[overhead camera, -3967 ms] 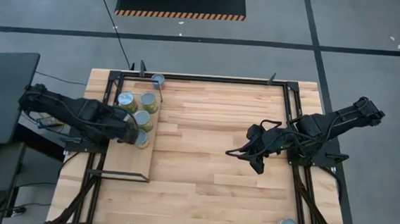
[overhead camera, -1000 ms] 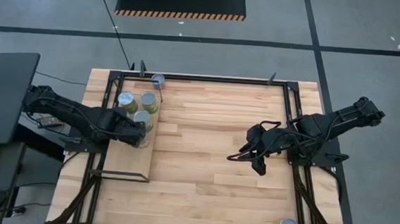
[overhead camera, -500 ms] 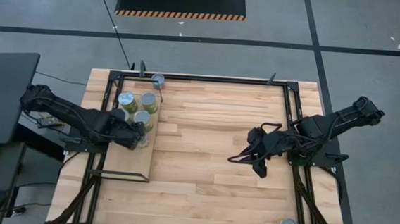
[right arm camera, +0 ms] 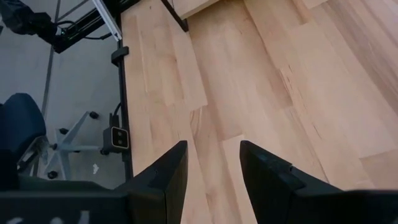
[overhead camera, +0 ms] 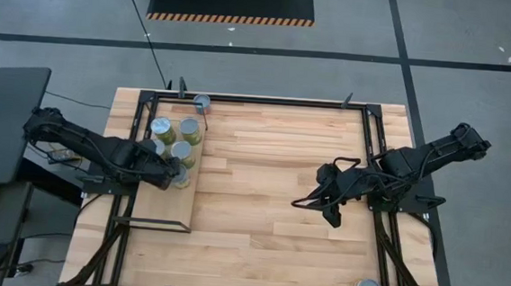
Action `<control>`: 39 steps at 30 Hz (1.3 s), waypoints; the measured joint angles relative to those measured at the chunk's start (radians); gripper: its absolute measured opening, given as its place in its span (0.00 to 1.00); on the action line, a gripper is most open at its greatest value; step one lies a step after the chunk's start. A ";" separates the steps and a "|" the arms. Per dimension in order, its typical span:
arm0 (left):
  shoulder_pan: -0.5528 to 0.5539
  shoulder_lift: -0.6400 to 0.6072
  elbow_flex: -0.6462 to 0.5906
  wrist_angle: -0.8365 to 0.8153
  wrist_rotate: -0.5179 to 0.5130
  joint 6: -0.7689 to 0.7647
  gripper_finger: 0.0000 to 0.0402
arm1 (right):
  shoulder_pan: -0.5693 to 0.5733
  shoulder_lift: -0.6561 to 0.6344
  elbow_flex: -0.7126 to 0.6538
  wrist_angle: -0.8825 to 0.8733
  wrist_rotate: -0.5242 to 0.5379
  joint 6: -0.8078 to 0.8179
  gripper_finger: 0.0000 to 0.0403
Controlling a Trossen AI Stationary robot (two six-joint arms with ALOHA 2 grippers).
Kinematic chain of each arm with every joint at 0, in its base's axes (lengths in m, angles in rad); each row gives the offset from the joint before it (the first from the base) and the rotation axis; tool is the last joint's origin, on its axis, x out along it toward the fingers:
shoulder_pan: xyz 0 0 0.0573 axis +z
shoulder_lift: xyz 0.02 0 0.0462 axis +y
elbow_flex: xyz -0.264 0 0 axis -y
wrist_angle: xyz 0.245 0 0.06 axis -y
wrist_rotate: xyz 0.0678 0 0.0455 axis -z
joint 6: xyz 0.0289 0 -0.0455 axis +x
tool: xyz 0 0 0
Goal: Pick and place cans onto a shelf
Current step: Adjust the canned goods on the shelf
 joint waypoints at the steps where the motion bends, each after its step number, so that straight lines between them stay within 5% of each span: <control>1: 0.000 0.000 0.000 -0.001 -0.003 0.001 0.86 | 0.000 0.000 0.000 0.001 0.000 0.000 0.38; 27: 0.004 0.002 0.058 -0.047 -0.016 0.063 0.86 | -0.001 0.000 0.000 0.001 0.000 -0.003 0.38; 39: -0.002 0.102 0.059 -0.029 -0.031 0.066 0.86 | -0.001 0.000 0.000 0.002 0.008 0.000 0.38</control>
